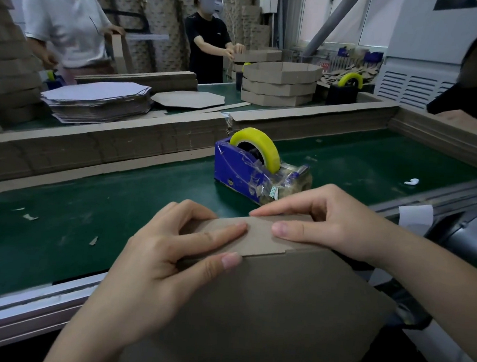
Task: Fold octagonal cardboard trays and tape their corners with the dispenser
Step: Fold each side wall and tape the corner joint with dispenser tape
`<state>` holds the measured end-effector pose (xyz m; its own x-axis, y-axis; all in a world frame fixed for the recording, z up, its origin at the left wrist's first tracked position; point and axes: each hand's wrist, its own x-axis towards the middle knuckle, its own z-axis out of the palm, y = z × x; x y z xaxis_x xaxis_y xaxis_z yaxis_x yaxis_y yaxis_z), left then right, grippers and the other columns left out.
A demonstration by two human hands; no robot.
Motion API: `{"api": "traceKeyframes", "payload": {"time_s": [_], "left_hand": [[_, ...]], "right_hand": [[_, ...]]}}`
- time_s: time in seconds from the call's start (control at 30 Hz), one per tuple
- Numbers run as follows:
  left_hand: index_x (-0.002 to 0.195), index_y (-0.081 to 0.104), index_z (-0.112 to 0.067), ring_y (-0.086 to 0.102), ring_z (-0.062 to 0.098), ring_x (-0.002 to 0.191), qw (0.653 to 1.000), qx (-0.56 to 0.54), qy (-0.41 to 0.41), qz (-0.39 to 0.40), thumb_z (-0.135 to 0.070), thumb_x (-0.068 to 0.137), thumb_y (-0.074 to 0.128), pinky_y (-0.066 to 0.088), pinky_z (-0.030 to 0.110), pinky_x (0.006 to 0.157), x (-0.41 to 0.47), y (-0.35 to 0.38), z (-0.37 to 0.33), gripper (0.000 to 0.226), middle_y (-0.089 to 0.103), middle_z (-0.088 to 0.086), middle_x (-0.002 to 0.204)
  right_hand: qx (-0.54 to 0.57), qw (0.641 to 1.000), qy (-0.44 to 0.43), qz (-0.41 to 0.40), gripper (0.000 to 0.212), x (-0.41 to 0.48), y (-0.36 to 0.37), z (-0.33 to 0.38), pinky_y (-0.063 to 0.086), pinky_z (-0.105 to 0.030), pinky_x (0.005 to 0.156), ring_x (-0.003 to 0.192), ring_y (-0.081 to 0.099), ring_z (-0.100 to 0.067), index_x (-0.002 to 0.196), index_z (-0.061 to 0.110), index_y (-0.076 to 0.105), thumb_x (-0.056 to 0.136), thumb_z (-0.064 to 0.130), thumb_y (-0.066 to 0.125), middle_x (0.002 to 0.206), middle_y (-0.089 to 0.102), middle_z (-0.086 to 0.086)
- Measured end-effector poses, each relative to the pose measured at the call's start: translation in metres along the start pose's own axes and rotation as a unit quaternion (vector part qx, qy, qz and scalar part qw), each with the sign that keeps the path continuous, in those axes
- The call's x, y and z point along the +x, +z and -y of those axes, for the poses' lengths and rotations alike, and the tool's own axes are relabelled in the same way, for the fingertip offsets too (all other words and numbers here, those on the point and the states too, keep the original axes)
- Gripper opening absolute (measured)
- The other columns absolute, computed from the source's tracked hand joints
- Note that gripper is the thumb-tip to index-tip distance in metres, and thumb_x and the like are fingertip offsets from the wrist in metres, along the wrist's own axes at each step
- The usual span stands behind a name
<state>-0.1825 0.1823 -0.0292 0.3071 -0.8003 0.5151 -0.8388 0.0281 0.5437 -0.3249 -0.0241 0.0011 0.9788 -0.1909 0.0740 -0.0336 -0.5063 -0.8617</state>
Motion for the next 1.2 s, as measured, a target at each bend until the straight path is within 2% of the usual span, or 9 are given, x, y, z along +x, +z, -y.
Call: {"api": "traceKeyframes", "payload": {"time_s": [0.23, 0.3, 0.37, 0.43, 0.5, 0.73, 0.97, 1.07, 1.2], "left_hand": [[0.121, 0.061, -0.047, 0.058, 0.021, 0.102, 1.0, -0.022, -0.003, 0.002, -0.055, 0.082, 0.057, 0.045, 0.037, 0.083, -0.001, -0.001, 0.004, 0.04, 0.061, -0.008, 0.106], [0.121, 0.062, -0.046, 0.058, 0.02, 0.103, 1.0, -0.019, -0.002, 0.008, -0.055, 0.083, 0.056, 0.044, 0.034, 0.083, -0.001, -0.001, 0.005, 0.04, 0.061, -0.008, 0.106], [0.12, 0.067, -0.04, 0.058, 0.019, 0.103, 1.0, -0.006, 0.004, 0.012, -0.055, 0.084, 0.055, 0.044, 0.032, 0.083, -0.001, -0.001, 0.005, 0.04, 0.06, -0.007, 0.107], [0.122, 0.066, -0.036, 0.058, 0.018, 0.103, 1.0, 0.011, 0.015, 0.017, -0.054, 0.086, 0.054, 0.044, 0.031, 0.084, 0.0, -0.001, 0.005, 0.042, 0.06, -0.005, 0.108], [0.124, 0.064, -0.034, 0.058, 0.018, 0.104, 0.999, 0.025, 0.027, 0.026, -0.054, 0.087, 0.053, 0.045, 0.031, 0.084, 0.0, 0.0, 0.003, 0.044, 0.059, -0.005, 0.109], [0.128, 0.062, -0.03, 0.058, 0.015, 0.112, 0.999, -0.045, 0.011, 0.029, -0.049, 0.071, 0.073, 0.043, 0.018, 0.091, -0.005, -0.009, 0.008, 0.06, 0.058, -0.01, 0.116], [0.118, 0.068, -0.025, 0.06, 0.013, 0.091, 0.996, -0.065, -0.032, -0.058, -0.055, 0.056, 0.078, 0.043, 0.013, 0.077, -0.012, -0.005, 0.013, 0.07, 0.059, 0.001, 0.096], [0.119, 0.067, -0.028, 0.06, 0.012, 0.097, 0.997, -0.047, -0.028, -0.045, -0.056, 0.062, 0.074, 0.043, 0.013, 0.081, -0.014, -0.007, 0.011, 0.064, 0.059, -0.002, 0.105], [0.122, 0.066, -0.036, 0.057, 0.012, 0.112, 0.997, 0.046, 0.045, 0.033, -0.054, 0.087, 0.055, 0.048, 0.03, 0.091, -0.004, -0.011, -0.004, 0.041, 0.058, -0.009, 0.125]], "right_hand": [[-0.066, 0.997, -0.024, -0.027, 0.039, 0.0, 0.006, 0.001, 0.044, -0.008, 0.089, 0.106, 0.06, 0.011, 0.114, 0.035, 0.07, 0.077, 0.046, 0.061, 0.111, 0.069, 0.024], [-0.115, 0.992, -0.033, -0.032, 0.038, -0.002, 0.005, 0.003, 0.044, -0.009, 0.083, 0.095, 0.061, 0.012, 0.118, 0.034, 0.068, 0.083, 0.046, 0.058, 0.095, 0.067, 0.034], [-0.179, 0.982, -0.043, -0.044, 0.037, -0.003, 0.006, 0.004, 0.043, -0.02, 0.073, 0.08, 0.059, 0.0, 0.123, 0.039, 0.064, 0.09, 0.053, 0.054, 0.077, 0.059, 0.027], [-0.25, 0.966, -0.045, -0.047, 0.044, -0.006, 0.007, 0.005, 0.046, -0.031, 0.074, 0.082, 0.056, -0.006, 0.127, 0.053, 0.054, 0.087, 0.067, 0.044, 0.084, 0.053, 0.018], [-0.307, 0.95, -0.056, -0.027, 0.052, -0.01, 0.01, 0.006, 0.046, -0.028, 0.076, 0.091, 0.054, -0.003, 0.13, 0.065, 0.04, 0.081, 0.078, 0.032, 0.096, 0.049, 0.019], [-0.288, 0.954, -0.088, -0.004, 0.054, -0.016, 0.011, 0.005, 0.048, -0.033, 0.076, 0.092, 0.054, -0.009, 0.128, 0.074, 0.027, 0.076, 0.083, 0.035, 0.1, 0.047, 0.015], [-0.294, 0.952, -0.09, -0.007, 0.055, -0.017, 0.011, 0.002, 0.047, -0.029, 0.072, 0.089, 0.054, -0.01, 0.129, 0.075, 0.022, 0.076, 0.086, 0.032, 0.099, 0.045, 0.018], [-0.301, 0.95, -0.087, -0.003, 0.056, -0.017, 0.012, 0.003, 0.048, -0.031, 0.075, 0.09, 0.054, -0.01, 0.129, 0.075, 0.021, 0.076, 0.086, 0.031, 0.1, 0.045, 0.017], [-0.31, 0.946, -0.093, -0.003, 0.056, -0.015, 0.015, 0.005, 0.046, -0.028, 0.075, 0.091, 0.054, -0.008, 0.132, 0.072, 0.026, 0.077, 0.084, 0.032, 0.099, 0.046, 0.016]]}}
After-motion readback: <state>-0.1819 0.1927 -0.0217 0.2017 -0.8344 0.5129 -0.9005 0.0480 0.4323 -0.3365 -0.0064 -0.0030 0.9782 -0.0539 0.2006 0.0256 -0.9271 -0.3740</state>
